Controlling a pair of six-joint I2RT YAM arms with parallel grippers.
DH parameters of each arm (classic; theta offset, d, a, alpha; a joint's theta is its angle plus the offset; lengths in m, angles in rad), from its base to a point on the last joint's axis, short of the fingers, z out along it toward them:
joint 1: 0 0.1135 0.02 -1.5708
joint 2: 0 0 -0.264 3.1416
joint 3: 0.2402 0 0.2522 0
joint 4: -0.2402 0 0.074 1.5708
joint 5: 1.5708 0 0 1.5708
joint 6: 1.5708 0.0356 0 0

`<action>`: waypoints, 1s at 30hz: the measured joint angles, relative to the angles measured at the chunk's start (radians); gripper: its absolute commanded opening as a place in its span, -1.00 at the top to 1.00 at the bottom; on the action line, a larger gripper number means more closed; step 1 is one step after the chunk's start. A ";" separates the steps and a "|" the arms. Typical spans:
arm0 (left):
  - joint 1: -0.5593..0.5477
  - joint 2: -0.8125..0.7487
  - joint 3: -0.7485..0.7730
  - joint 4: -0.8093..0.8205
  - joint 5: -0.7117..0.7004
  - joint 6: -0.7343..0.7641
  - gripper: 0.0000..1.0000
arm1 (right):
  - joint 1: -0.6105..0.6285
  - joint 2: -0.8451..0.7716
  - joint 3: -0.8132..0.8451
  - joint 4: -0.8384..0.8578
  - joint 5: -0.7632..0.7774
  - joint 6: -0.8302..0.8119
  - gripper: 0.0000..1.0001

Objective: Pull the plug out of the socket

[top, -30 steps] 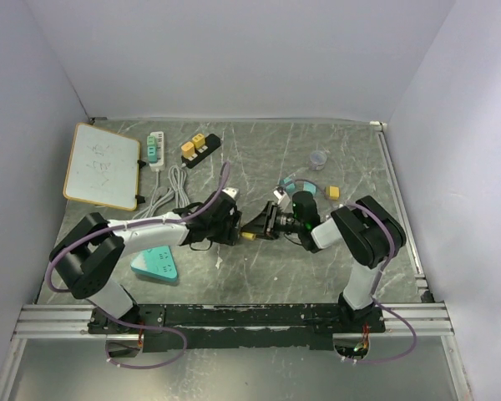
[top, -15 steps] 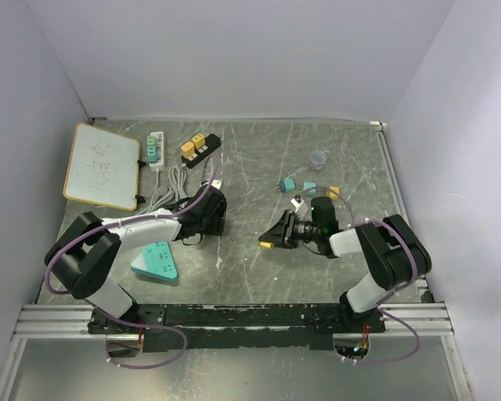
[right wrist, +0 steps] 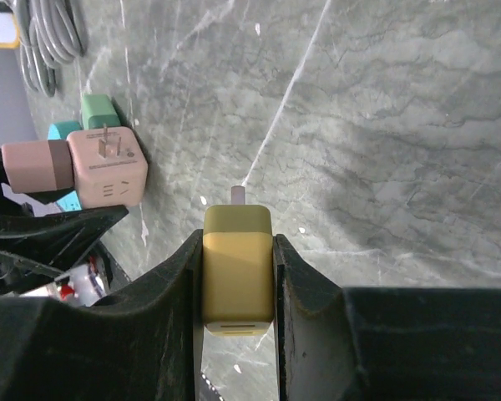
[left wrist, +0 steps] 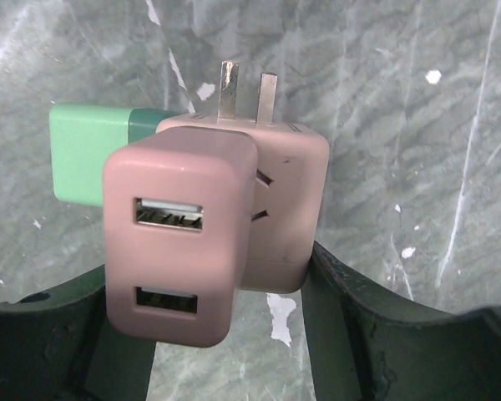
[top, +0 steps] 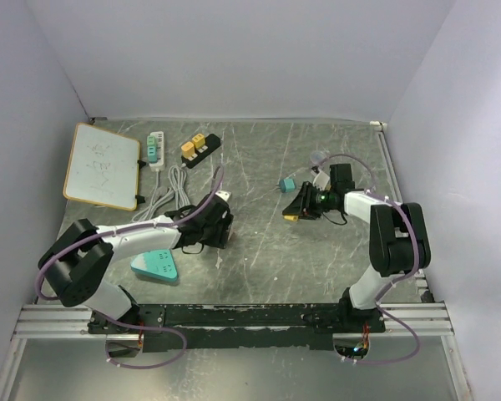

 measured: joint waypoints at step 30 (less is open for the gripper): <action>-0.041 -0.185 -0.003 -0.072 0.104 0.002 -0.99 | 0.037 0.124 0.234 -0.143 0.217 -0.105 -0.41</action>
